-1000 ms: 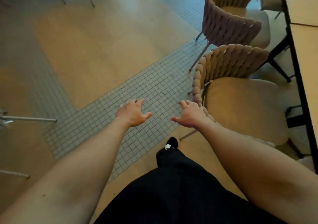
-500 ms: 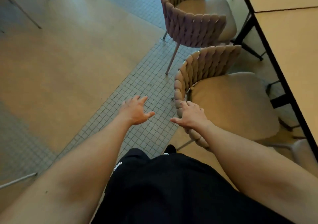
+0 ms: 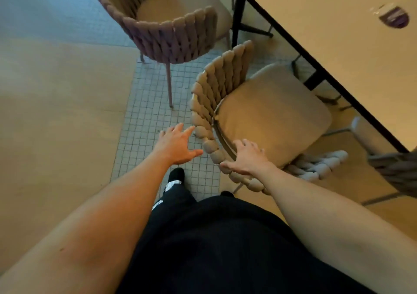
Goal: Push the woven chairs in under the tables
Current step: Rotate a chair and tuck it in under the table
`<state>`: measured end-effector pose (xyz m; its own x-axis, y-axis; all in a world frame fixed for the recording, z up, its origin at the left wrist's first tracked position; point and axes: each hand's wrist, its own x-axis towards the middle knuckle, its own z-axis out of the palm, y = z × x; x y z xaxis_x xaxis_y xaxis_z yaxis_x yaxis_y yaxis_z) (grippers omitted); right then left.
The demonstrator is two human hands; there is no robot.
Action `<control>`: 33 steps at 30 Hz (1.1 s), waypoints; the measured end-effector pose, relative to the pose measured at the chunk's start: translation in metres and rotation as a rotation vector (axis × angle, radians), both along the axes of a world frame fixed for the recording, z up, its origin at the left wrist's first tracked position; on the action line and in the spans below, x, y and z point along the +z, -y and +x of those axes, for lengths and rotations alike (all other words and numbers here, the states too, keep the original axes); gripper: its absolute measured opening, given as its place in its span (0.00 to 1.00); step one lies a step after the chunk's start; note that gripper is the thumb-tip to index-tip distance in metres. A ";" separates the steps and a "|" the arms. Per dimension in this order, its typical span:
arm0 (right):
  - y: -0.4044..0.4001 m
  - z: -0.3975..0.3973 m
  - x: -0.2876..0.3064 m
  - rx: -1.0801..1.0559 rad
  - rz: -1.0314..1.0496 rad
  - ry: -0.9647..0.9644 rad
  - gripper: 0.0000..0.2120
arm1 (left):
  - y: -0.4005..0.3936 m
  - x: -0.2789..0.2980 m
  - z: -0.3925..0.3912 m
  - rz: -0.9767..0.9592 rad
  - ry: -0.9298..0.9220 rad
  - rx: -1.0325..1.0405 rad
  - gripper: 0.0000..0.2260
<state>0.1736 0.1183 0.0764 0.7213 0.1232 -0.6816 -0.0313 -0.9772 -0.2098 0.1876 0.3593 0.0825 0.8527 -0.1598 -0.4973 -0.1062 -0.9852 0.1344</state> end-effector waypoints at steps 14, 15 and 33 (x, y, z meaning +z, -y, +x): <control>-0.042 -0.024 -0.024 -0.522 -0.039 -0.122 0.48 | 0.006 -0.020 0.108 0.119 -0.098 -0.751 0.46; -0.044 -0.026 -0.028 -0.553 -0.037 -0.109 0.48 | 0.009 -0.022 0.113 0.137 -0.090 -0.807 0.46; -0.064 -0.038 -0.066 -0.624 -0.105 -0.118 0.28 | 0.027 -0.065 0.140 0.247 -0.089 -1.125 0.20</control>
